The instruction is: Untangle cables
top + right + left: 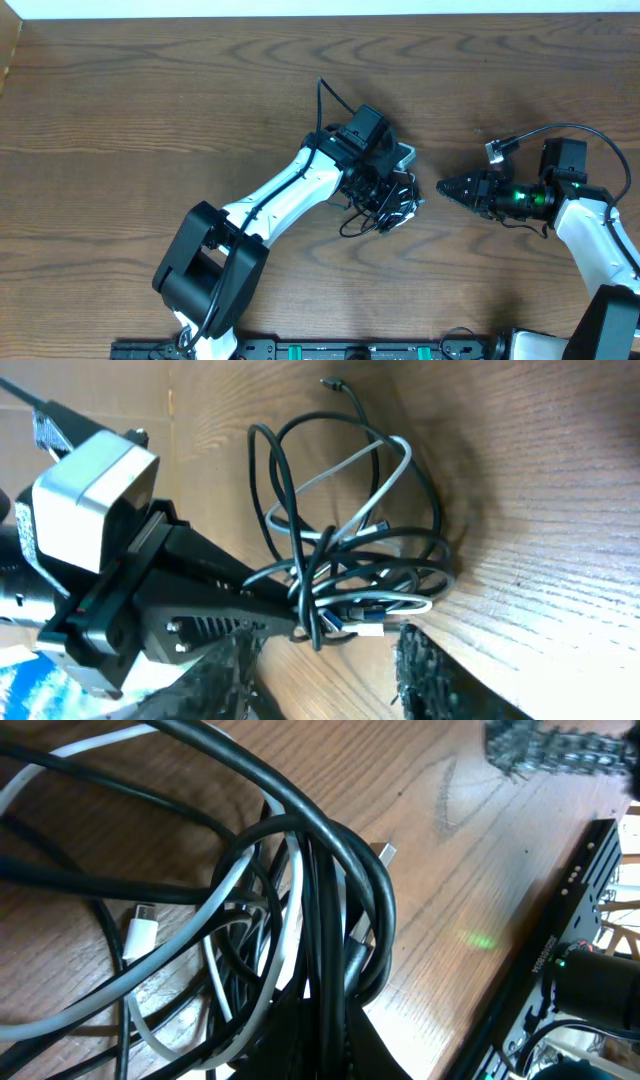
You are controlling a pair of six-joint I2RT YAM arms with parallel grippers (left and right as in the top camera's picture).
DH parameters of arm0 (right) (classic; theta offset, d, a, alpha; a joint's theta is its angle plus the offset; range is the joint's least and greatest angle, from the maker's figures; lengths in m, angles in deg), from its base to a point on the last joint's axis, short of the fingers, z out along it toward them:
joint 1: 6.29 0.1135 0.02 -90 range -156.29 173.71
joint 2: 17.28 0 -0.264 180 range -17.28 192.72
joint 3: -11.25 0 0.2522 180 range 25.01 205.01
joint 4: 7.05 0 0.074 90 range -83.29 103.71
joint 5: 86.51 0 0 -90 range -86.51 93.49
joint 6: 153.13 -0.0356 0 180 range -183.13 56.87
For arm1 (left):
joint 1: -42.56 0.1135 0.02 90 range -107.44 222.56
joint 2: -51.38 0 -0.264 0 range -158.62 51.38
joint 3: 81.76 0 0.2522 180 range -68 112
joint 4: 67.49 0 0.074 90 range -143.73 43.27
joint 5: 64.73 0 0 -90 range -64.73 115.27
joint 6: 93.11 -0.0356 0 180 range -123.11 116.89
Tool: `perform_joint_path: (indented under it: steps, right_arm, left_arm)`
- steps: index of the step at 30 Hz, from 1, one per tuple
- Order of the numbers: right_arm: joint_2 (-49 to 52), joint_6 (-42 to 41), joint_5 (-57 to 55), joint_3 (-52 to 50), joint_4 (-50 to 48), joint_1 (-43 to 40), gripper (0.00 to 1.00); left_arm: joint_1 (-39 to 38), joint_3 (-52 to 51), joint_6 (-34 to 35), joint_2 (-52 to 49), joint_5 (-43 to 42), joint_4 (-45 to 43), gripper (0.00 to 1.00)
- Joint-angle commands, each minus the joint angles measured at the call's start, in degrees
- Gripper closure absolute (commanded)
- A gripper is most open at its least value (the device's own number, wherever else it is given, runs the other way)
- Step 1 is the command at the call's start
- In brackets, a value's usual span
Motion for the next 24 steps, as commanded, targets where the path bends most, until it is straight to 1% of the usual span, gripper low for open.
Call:
perform_joint_path:
  steps: [1, 3, 6, 12, 16, 22, 24]
  right_arm:
    - [-0.04, -1.53, 0.2, 0.04, 0.02, 1.7, 0.66]
    - [-0.04, -2.27, -1.01, 0.07, -0.22, 2.86, 0.69]
    - [-0.04, -6.38, -6.08, 0.07, -1.46, 5.53, 0.71]
    - [-0.04, -14.93, -8.39, 0.04, -9.01, 10.97, 0.71]
    - [-0.04, -21.84, -16.06, 0.04, -9.81, 14.49, 0.76]
    - [-0.04, -26.84, -23.3, 0.04, -10.12, 19.47, 0.8]
    - [-0.04, -26.86, -23.74, 0.04, -10.69, 20.22, 0.82]
  left_arm:
    - [-0.15, -0.11, 0.48, 0.5, 2.08, 0.26, 0.92]
    - [-0.13, -0.11, 0.48, 0.5, 2.08, 0.26, 0.92]
    - [-0.15, -0.11, 0.48, 0.5, 2.05, 0.28, 0.92]
    - [-0.15, -0.11, 0.48, 0.5, 2.03, 0.33, 0.92]
    - [-0.15, -0.11, 0.48, 0.5, 2.03, 0.33, 0.92]
    - [-0.15, -0.11, 0.48, 0.5, 2.03, 0.33, 0.92]
    - [-0.15, -0.11, 0.48, 0.5, 2.03, 0.33, 0.92]
